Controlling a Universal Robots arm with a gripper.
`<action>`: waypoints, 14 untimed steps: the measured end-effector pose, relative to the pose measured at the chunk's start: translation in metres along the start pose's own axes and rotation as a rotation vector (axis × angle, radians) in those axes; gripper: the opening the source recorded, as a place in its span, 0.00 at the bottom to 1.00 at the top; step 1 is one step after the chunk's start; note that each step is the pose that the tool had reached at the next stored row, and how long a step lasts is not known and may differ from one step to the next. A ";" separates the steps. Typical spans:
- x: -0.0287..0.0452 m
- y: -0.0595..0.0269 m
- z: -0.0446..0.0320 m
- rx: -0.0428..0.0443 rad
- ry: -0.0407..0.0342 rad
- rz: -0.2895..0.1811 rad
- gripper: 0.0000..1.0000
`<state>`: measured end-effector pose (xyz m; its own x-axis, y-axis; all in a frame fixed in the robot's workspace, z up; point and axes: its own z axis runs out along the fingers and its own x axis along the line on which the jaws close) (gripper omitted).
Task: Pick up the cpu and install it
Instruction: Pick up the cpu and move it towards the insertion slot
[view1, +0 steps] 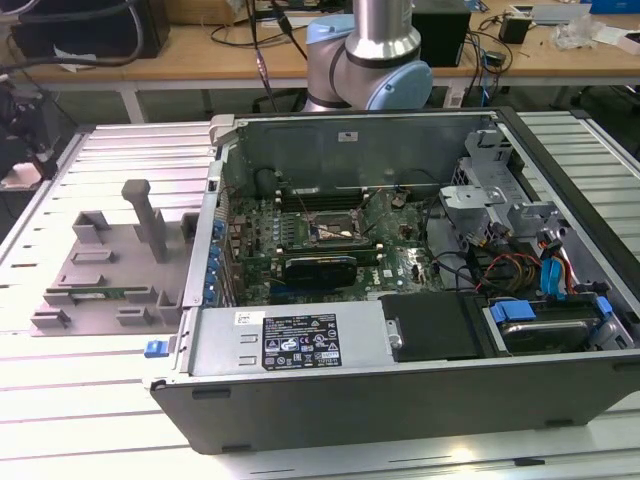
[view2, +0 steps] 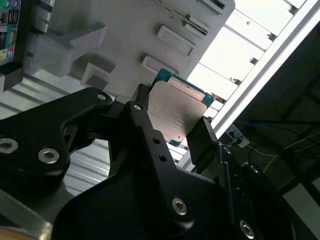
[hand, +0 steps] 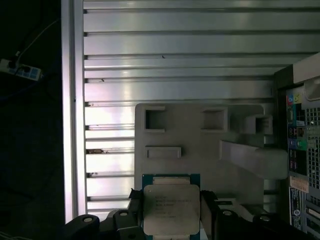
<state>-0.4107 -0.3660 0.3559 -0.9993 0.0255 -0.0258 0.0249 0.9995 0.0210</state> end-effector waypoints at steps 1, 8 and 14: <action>-0.0001 0.0001 -0.0026 0.0000 0.0000 0.000 0.55; -0.0006 0.0017 -0.0238 0.0000 0.0001 0.000 0.55; -0.0012 0.0032 -0.0489 0.0000 0.0000 0.000 0.55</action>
<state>-0.4107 -0.3638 0.4049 -0.9993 0.0255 -0.0258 0.0249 0.9995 0.0210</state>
